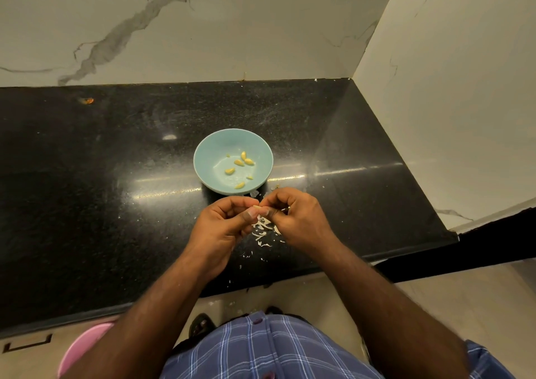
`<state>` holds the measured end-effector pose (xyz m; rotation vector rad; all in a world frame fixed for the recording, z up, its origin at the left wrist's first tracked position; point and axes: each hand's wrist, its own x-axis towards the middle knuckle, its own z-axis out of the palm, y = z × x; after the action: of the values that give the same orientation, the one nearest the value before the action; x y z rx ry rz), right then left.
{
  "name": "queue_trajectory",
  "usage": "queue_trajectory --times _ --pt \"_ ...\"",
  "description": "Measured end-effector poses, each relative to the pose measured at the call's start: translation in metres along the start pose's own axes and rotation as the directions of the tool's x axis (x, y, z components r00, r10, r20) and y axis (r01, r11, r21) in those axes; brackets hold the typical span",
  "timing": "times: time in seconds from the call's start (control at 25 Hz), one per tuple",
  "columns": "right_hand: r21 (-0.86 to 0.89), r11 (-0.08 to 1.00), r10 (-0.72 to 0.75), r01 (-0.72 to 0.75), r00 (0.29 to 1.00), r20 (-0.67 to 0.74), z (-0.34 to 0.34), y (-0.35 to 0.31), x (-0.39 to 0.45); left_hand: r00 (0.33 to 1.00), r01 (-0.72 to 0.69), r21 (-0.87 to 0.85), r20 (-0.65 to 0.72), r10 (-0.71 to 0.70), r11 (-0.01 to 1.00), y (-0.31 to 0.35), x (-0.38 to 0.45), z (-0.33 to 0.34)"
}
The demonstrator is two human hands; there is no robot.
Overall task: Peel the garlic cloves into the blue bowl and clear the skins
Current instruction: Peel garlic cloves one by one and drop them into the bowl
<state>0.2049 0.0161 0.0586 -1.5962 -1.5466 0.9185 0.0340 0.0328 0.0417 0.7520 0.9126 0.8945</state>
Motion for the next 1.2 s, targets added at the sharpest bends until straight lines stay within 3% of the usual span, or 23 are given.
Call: queue_trajectory --times 0.12,0.24,0.4,0.48,0.6,0.68,0.8,0.88,1.08,1.2 --pt "0.223 0.965 0.126 -0.141 0.989 0.079 0.001 -0.003 -0.001 0.998 -0.069 0.069 0.008 0.069 0.995 0.000 0.000 -0.001" --pt "0.410 0.850 0.276 -0.330 0.943 0.187 0.000 -0.010 -0.002 0.988 -0.148 0.161 0.064 0.139 0.976 0.001 0.001 -0.005" --pt "0.501 0.698 0.411 -0.512 0.859 0.305 -0.001 -0.016 -0.003 0.980 -0.195 0.243 0.096 0.176 0.950 0.001 0.001 -0.010" --pt "0.474 0.766 0.364 -0.435 0.901 0.237 0.003 -0.015 -0.003 0.982 -0.190 0.248 0.061 0.181 0.950 0.001 0.001 -0.008" --pt "0.281 0.951 0.145 -0.132 0.989 -0.026 0.012 -0.004 -0.003 0.997 -0.075 0.072 -0.026 0.077 0.995 0.001 0.000 0.001" --pt "0.029 0.997 -0.071 0.077 0.985 -0.160 0.017 0.005 -0.004 0.997 0.028 -0.029 -0.067 -0.030 0.999 0.000 0.002 0.002" --pt "-0.259 0.915 -0.366 0.310 0.907 -0.207 0.020 0.013 -0.005 0.989 0.116 -0.054 -0.083 -0.121 0.992 -0.001 0.003 0.001" --pt "-0.325 0.879 -0.424 0.348 0.883 -0.200 0.020 0.015 -0.005 0.987 0.126 -0.048 -0.095 -0.130 0.991 -0.001 0.003 0.001" --pt "-0.276 0.928 -0.326 0.250 0.905 -0.275 0.022 0.013 -0.005 0.991 0.063 -0.007 -0.119 -0.064 0.998 0.001 0.003 0.005" --pt "-0.309 0.908 -0.372 0.284 0.886 -0.279 0.023 0.014 -0.006 0.988 0.087 -0.013 -0.126 -0.088 0.996 -0.001 0.001 0.006"
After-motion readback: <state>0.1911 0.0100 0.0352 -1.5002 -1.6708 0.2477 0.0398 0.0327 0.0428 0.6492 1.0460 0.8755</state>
